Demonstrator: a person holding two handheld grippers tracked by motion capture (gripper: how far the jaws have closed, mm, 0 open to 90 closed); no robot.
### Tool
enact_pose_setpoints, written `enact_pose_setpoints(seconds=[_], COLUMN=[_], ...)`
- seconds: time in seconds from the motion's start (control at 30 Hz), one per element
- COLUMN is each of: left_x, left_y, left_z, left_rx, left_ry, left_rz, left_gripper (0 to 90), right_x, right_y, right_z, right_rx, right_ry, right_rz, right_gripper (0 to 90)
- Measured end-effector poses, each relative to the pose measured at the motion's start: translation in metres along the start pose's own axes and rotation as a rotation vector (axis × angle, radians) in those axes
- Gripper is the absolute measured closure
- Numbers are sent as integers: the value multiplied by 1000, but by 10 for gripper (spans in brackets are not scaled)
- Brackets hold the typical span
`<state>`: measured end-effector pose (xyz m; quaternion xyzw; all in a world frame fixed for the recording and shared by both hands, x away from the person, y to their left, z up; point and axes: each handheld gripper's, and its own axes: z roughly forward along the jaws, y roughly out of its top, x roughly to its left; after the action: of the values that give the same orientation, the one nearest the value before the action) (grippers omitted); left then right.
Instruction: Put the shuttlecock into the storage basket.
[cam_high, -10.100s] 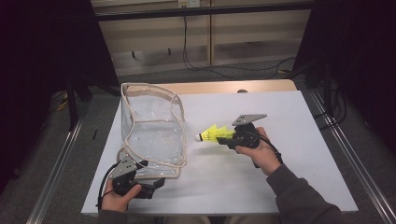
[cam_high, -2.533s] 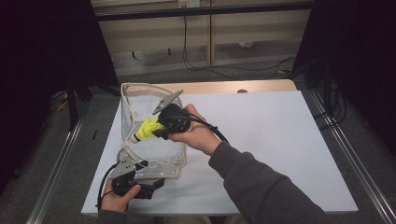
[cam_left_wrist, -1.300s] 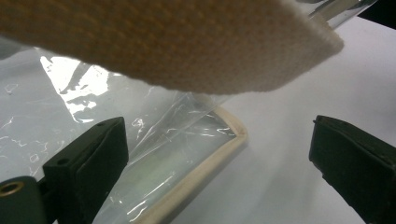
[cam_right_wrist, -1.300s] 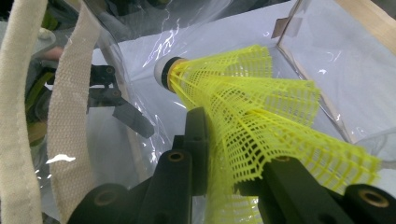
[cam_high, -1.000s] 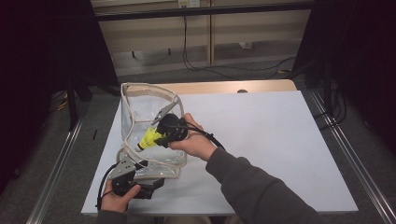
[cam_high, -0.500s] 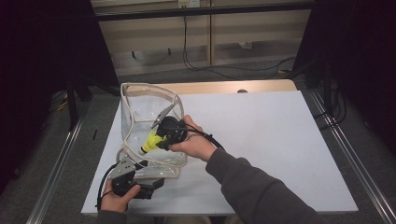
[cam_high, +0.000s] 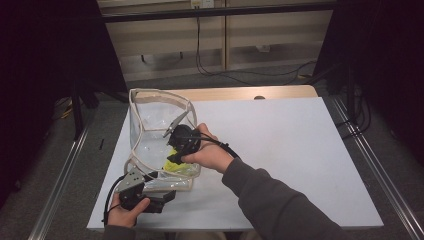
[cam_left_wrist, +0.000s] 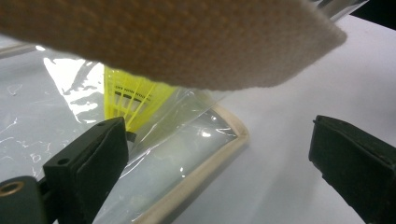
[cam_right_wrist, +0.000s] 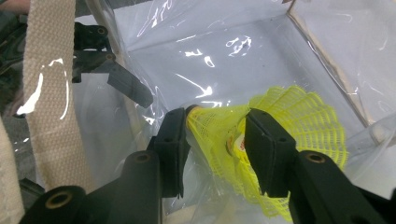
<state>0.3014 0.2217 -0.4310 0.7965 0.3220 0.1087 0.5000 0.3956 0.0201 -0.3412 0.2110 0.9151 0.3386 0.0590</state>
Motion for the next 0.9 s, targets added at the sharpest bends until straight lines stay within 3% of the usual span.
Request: enact_pose_setpoints(seconds=[0.3,0.9], left_x=[-1,-1], left_y=[0,0], left_z=[0,0], left_rx=[2,7], left_ry=[3,2], left_rz=[-1,2], left_gripper=[47,46], right_x=[2,-5], right_y=[1,-9], right_z=[-11,-44], right_rx=[-1,-81], right_ry=[-1,27], right_rz=[-1,28], right_gripper=[532,376])
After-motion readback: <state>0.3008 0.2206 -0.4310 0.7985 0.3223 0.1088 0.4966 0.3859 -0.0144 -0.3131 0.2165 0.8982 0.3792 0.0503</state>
